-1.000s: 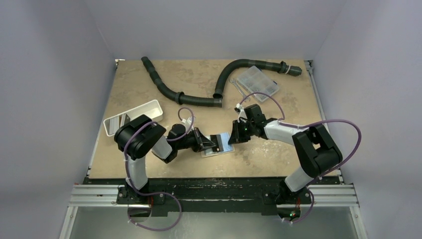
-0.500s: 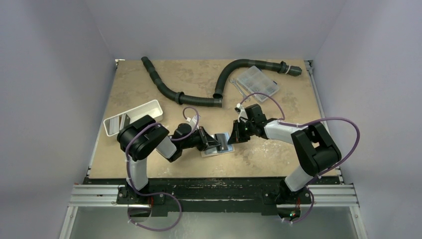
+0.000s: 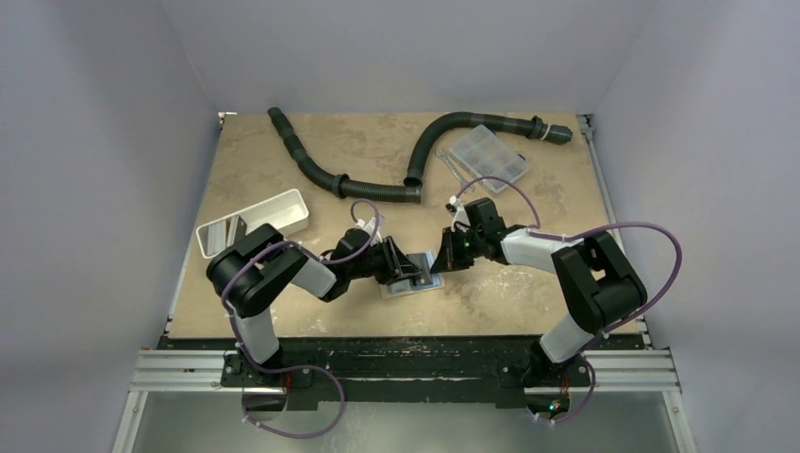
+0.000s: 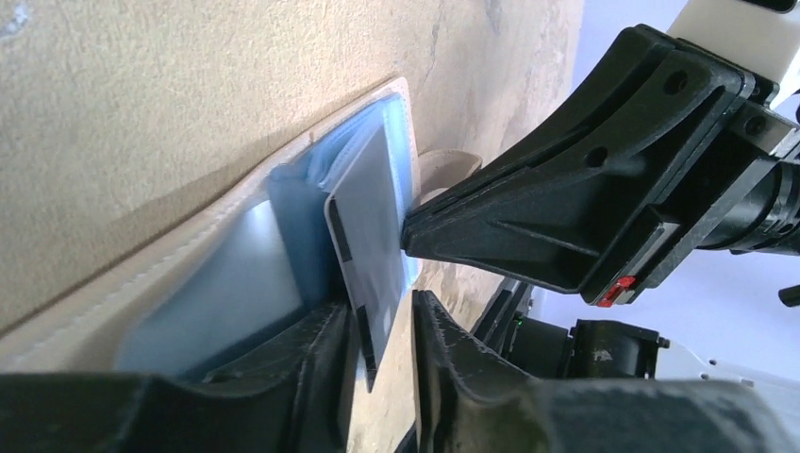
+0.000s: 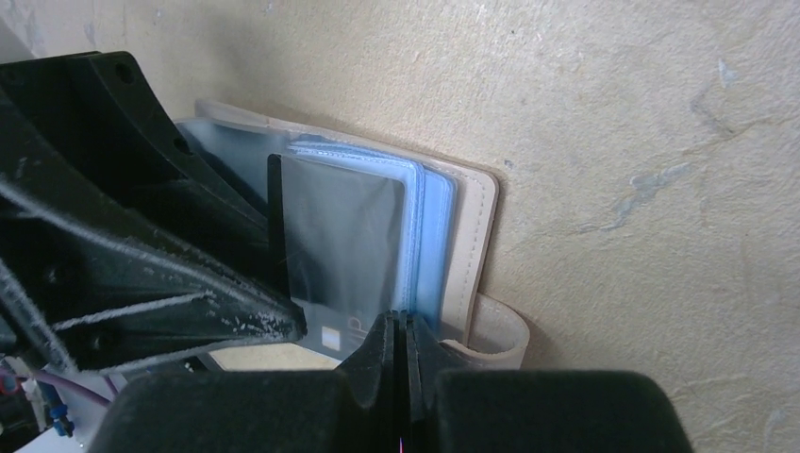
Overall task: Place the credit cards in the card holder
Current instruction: Insert the credit card into the card holder.
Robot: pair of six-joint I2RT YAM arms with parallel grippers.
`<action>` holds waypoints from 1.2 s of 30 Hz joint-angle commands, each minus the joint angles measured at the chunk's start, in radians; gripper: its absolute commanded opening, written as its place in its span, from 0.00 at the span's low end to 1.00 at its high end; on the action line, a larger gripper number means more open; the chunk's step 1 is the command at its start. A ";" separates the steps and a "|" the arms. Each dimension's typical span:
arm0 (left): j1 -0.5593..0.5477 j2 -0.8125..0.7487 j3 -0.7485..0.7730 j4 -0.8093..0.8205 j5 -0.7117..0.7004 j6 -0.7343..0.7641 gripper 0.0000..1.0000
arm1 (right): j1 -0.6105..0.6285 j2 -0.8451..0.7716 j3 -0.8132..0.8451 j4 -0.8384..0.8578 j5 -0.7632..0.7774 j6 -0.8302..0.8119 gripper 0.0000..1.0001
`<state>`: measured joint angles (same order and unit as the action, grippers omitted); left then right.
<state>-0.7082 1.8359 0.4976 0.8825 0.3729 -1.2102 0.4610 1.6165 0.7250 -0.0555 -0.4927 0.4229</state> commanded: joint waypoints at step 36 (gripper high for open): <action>-0.139 -0.197 0.324 -0.839 -0.263 0.361 0.62 | 0.009 0.007 -0.021 0.040 0.021 -0.013 0.00</action>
<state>-0.8455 1.6230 0.8192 -0.0376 0.0696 -0.8639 0.4648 1.6165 0.7177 -0.0280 -0.4923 0.4259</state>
